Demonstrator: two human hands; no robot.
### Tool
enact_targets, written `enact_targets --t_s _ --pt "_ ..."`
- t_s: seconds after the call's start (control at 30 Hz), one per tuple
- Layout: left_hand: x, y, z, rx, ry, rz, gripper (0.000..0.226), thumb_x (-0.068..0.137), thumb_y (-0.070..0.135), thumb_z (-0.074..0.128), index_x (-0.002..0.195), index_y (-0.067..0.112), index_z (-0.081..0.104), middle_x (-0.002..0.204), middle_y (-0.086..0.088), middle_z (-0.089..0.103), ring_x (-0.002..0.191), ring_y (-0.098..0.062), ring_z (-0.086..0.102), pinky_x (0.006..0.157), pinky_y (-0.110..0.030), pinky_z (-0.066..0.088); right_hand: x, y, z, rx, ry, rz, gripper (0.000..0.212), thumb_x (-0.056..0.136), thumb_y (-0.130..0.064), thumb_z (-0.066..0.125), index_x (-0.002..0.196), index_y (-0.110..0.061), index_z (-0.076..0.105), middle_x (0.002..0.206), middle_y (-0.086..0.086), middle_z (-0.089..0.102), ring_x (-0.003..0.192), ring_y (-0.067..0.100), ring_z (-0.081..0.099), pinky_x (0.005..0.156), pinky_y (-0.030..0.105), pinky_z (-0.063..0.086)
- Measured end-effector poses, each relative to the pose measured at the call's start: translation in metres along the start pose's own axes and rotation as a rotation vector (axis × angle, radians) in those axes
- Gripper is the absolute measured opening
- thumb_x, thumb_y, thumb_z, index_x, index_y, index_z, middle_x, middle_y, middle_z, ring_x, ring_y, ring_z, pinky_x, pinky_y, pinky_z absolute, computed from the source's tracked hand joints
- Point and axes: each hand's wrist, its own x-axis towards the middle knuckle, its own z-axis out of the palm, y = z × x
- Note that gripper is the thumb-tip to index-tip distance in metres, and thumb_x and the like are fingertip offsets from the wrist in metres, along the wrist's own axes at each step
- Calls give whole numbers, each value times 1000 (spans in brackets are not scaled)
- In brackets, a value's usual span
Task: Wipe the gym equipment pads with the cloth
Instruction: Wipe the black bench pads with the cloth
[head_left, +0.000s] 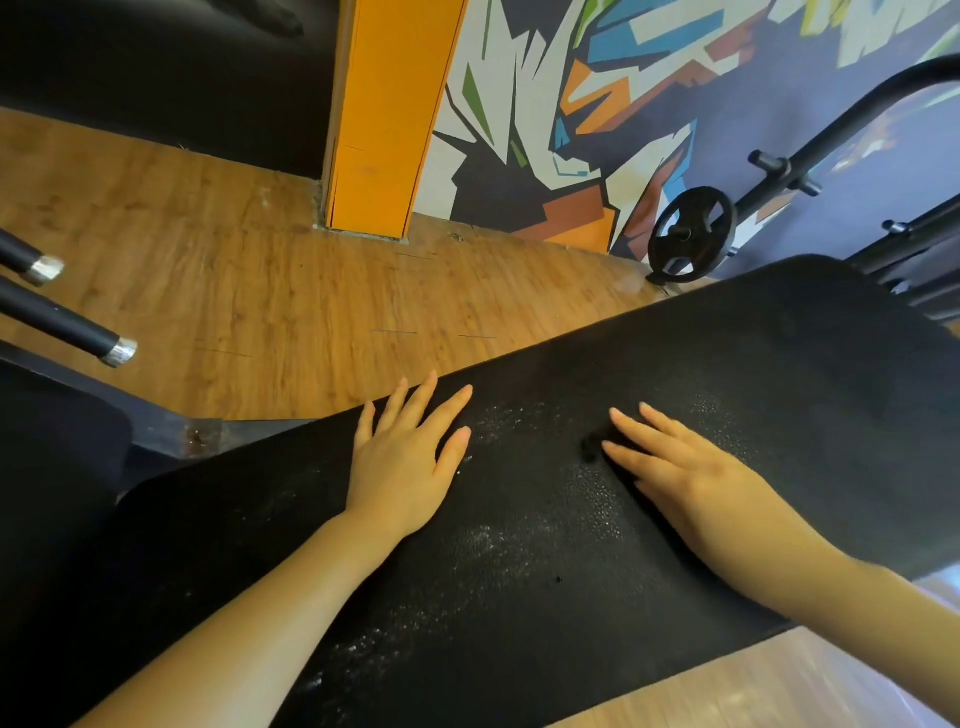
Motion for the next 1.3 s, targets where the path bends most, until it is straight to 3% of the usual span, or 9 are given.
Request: enact_targets --t_s 0.27,0.43,0.53,0.6,0.7,0.83,0.97,1.1,1.3 --pt "1 1 -2 -16 7 5 65 84 65 -6 146 53 7 161 10 4 149 -16 0 119 -45 0 95 15 18 95 52 173 38 97 -9 52 134 -5 53 145 14 45 140 36 32 114 45 27" --pt "0 1 -1 -6 -2 7 65 83 66 -6 145 53 5 162 10 4 149 -16 0 118 -45 0 44 4 8 135 3 90 40 94 -4 53 134 -7 53 144 7 47 140 28 33 113 36 31" --pt "0 1 -1 -7 9 8 66 84 65 -5 147 52 9 162 9 6 149 -17 2 118 -46 0 15 -1 -3 174 -78 24 47 98 -36 36 136 -15 52 147 -3 43 142 17 27 116 26 17" --pt "-1 2 -1 -12 15 7 65 86 65 -4 147 51 11 162 9 7 149 -18 3 118 -46 0 27 0 -1 136 -85 -4 53 97 -44 27 140 -21 49 150 -5 37 144 20 21 117 37 13" --pt "0 3 -2 3 5 -5 53 96 61 7 148 51 10 162 9 5 149 -17 1 119 -46 0 67 -4 17 129 -42 30 41 100 -25 43 140 -18 48 151 3 38 144 31 21 117 47 18" --pt "-1 5 -7 -22 0 -3 50 100 53 21 149 49 14 162 9 5 149 -17 0 119 -46 -1 109 -11 25 102 -20 152 39 100 -16 44 139 -9 48 150 8 39 144 33 20 118 42 18" --pt "-2 4 -7 -25 -8 -7 50 100 52 21 149 49 13 162 8 5 149 -17 0 119 -46 -1 53 -20 14 151 -38 42 40 97 -12 51 137 -9 51 149 4 40 143 26 25 116 31 18" --pt "-1 4 -5 -29 -2 -2 49 101 52 21 149 49 13 162 8 6 149 -18 0 118 -45 -2 19 -28 16 95 -12 -1 44 83 -8 70 126 -7 62 136 8 56 131 33 45 104 46 28" --pt "-1 4 -6 -27 0 -8 50 99 54 21 149 50 13 162 10 5 149 -16 -1 120 -46 1 111 -35 31 138 29 139 41 100 -10 44 141 -4 43 151 11 36 145 31 19 116 30 11"
